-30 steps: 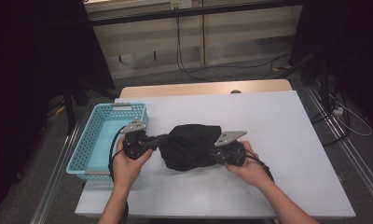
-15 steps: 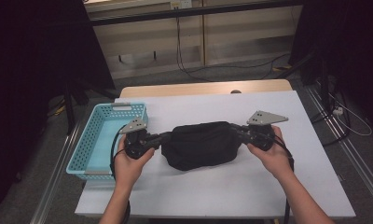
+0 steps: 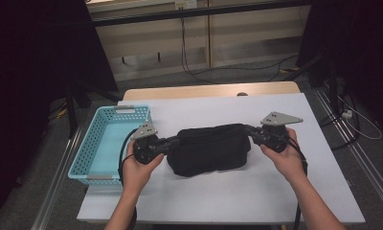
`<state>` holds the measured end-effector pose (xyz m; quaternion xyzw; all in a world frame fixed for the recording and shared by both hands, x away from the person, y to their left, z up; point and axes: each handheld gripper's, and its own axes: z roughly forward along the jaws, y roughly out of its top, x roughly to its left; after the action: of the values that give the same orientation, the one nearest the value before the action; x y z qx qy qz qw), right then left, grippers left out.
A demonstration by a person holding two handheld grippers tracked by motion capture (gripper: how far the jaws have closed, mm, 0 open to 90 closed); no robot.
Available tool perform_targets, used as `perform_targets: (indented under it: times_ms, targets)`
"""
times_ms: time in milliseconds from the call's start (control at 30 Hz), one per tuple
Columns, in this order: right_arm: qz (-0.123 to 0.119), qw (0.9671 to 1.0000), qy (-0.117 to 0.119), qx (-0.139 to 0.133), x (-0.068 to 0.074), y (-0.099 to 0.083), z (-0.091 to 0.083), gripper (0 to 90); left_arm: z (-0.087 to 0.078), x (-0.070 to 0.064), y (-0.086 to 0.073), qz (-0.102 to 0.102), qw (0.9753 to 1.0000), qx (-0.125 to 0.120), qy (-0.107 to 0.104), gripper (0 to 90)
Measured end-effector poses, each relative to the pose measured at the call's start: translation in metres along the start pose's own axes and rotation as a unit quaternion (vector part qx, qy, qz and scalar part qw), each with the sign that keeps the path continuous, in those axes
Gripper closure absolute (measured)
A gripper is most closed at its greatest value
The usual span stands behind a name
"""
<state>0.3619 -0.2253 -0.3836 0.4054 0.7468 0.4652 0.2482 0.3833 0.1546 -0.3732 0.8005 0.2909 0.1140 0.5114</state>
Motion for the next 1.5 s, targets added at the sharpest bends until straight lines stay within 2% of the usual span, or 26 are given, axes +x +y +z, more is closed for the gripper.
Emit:
perform_targets:
  times_ms: [67,133,200,300,367,400,467,567,667,800,867,967,1033,1067,1133,1167,1233,1267,1300,1333,1400,1467,1500]
  targets:
    - [0.017,0.9997,-0.017,0.005,-0.010,-0.004,-0.002,85.9,0.001,0.001,-0.001,0.002,1.0000,-0.009,0.003,52.4]
    - [0.035,0.9985,-0.039,0.013,-0.022,-0.011,-0.004,85.8,0.003,0.001,-0.003,-0.002,1.0000,-0.007,0.004,40.4]
    - [0.044,0.9971,-0.057,0.026,-0.032,-0.020,-0.005,85.6,0.006,0.002,-0.005,0.002,1.0000,0.001,0.007,34.4]
    - [0.058,0.9956,-0.060,0.041,-0.041,-0.029,-0.004,82.4,0.011,0.002,-0.008,0.005,0.9999,0.015,0.004,28.0]
    - [0.054,0.9957,-0.063,0.040,-0.041,-0.030,-0.004,71.7,0.015,0.002,-0.011,0.005,0.9997,0.023,0.002,26.0]
    - [0.050,0.9960,-0.064,0.038,-0.039,-0.029,-0.004,67.3,0.016,0.001,-0.012,0.006,0.9996,0.027,0.001,25.1]
    - [0.040,0.9974,-0.050,0.034,-0.034,-0.027,-0.003,57.5,0.019,0.001,-0.015,0.010,0.9994,0.034,-0.002,24.2]
    - [0.020,0.9986,-0.028,0.040,-0.022,-0.025,0.001,47.8,0.022,-0.001,-0.018,0.016,0.9989,0.045,-0.006,22.9]
    - [0.003,0.9992,-0.002,0.041,-0.009,-0.023,0.005,44.4,0.026,-0.005,-0.021,0.022,0.9982,0.055,-0.013,22.4]
    - [-0.025,0.9983,0.025,0.047,0.013,-0.020,0.010,36.9,0.030,-0.006,-0.024,0.031,0.9973,0.065,-0.016,22.2]
    - [-0.037,0.9974,0.040,0.046,0.024,-0.019,0.015,34.7,0.030,-0.006,-0.025,0.027,0.9974,0.065,-0.016,21.6]
    - [-0.058,0.9941,0.068,0.062,0.043,-0.021,0.024,39.1,0.030,-0.005,-0.026,0.021,0.9975,0.064,-0.017,20.9]
    - [-0.074,0.9908,0.080,0.081,0.053,-0.024,0.033,46.3,0.031,-0.005,-0.026,0.017,0.9978,0.061,-0.016,20.9]
    - [-0.073,0.9898,0.083,0.091,0.057,-0.027,0.038,50.4,0.031,-0.004,-0.026,0.017,0.9978,0.062,-0.016,20.9]
    - [-0.065,0.9892,0.076,0.106,0.061,-0.031,0.048,52.0,0.029,-0.004,-0.026,0.016,0.9979,0.062,-0.014,20.8]
    - [-0.065,0.9888,0.068,0.115,0.061,-0.033,0.052,55.9,0.029,-0.004,-0.026,0.013,0.9980,0.061,-0.014,20.8]
    - [-0.068,0.9880,0.049,0.129,0.059,-0.037,0.058,69.7,0.028,-0.002,-0.026,0.016,0.9981,0.060,-0.008,20.7]
    - [-0.064,0.9880,0.055,0.129,0.057,-0.038,0.059,80.5,0.028,-0.002,-0.026,0.009,0.9983,0.057,-0.009,20.7]
    - [-0.056,0.9884,0.065,0.125,0.055,-0.038,0.059,87.1,0.028,-0.002,-0.027,0.007,0.9983,0.057,-0.009,20.7]
    - [-0.051,0.9890,0.071,0.119,0.053,-0.037,0.057,88.5,0.027,-0.001,-0.027,0.007,0.9983,0.058,-0.008,20.6]
    - [-0.048,0.9880,0.087,0.118,0.054,-0.036,0.053,88.8,0.027,0.000,-0.026,0.008,0.9983,0.058,-0.008,20.6]
    - [-0.047,0.9851,0.109,0.125,0.058,-0.037,0.048,89.0,0.026,0.001,-0.026,0.005,0.9984,0.055,-0.006,20.6]
    - [-0.042,0.9830,0.127,0.125,0.062,-0.038,0.044,89.0,0.026,0.002,-0.025,0.009,0.9984,0.056,-0.005,20.6]
